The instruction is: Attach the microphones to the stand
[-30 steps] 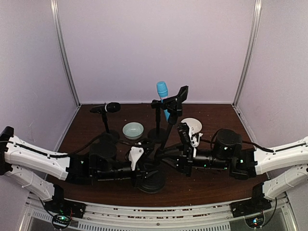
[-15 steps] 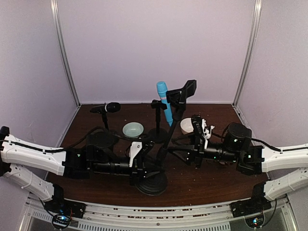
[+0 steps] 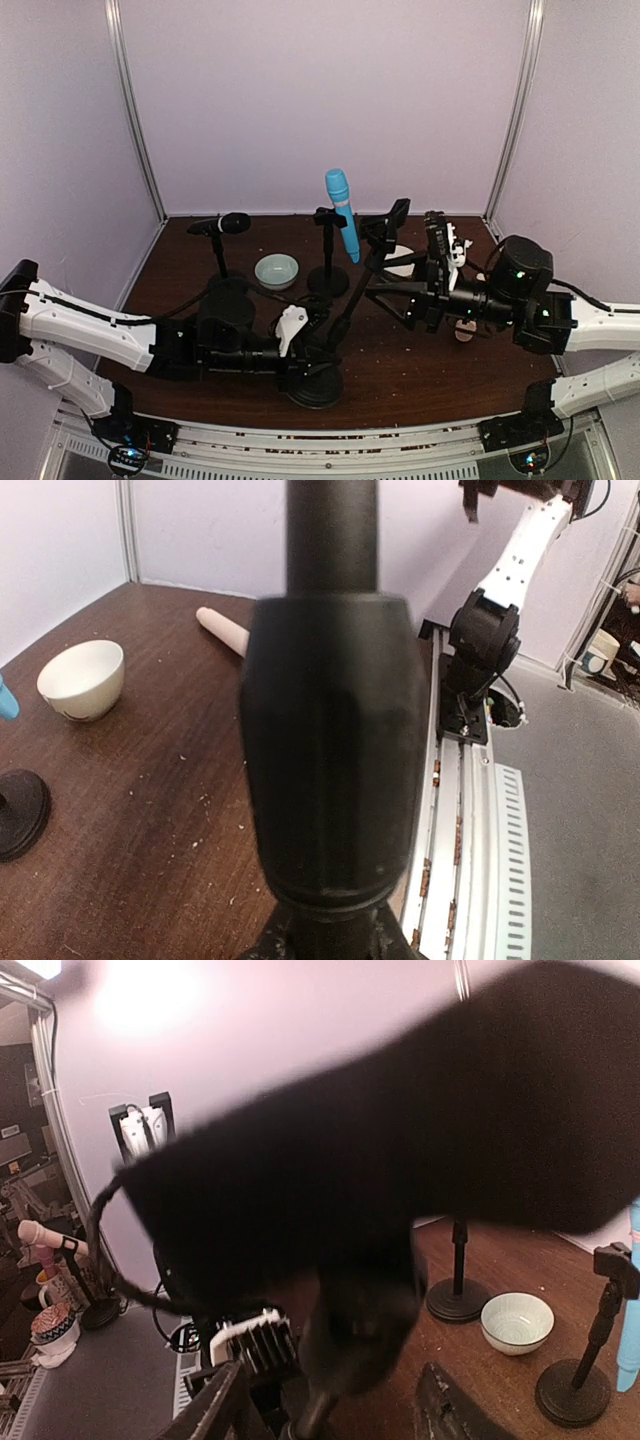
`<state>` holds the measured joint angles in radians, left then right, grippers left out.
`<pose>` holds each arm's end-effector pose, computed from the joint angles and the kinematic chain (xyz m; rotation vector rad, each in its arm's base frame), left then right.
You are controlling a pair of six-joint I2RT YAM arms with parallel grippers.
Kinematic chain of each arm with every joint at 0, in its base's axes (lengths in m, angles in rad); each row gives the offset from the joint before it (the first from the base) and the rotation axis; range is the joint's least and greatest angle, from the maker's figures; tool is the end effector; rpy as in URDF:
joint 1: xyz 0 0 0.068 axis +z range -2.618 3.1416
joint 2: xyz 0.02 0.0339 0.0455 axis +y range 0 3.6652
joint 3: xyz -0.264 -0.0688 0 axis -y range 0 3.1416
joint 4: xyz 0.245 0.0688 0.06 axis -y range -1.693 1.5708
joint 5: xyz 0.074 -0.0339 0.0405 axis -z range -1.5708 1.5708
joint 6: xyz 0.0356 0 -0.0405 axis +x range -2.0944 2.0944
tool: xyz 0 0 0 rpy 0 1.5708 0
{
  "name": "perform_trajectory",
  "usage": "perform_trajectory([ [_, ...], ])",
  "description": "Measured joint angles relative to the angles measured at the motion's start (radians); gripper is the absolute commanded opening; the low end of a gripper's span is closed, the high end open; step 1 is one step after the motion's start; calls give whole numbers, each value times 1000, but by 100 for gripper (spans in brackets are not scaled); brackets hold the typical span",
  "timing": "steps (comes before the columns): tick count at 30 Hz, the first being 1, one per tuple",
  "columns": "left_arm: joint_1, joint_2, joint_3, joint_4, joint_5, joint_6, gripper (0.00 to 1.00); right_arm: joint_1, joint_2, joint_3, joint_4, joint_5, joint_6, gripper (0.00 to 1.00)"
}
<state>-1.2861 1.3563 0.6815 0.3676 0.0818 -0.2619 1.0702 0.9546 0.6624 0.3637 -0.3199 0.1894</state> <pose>0.0806 -0.2858 0.2321 1.0533 1.7490 -1.1037 0.0991 0.2044 0.3235 -0.9403 1.3397 1.2306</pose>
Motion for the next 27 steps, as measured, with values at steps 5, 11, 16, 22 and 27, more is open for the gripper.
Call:
perform_trajectory([
  [5,0,36,0,7,1,-4,0,0,30,90,-43,62,2,58],
  [11,0,51,0,31,3,-17,0,0,52,112,-80,135,24,54],
  [16,0,52,-1,53,4,-30,0,0,50,112,-82,179,48,47],
  [22,3,61,-1,60,3,-44,0,3,26,81,-65,199,65,27],
  [27,5,72,-1,58,-13,-44,0,7,29,42,-12,217,122,28],
])
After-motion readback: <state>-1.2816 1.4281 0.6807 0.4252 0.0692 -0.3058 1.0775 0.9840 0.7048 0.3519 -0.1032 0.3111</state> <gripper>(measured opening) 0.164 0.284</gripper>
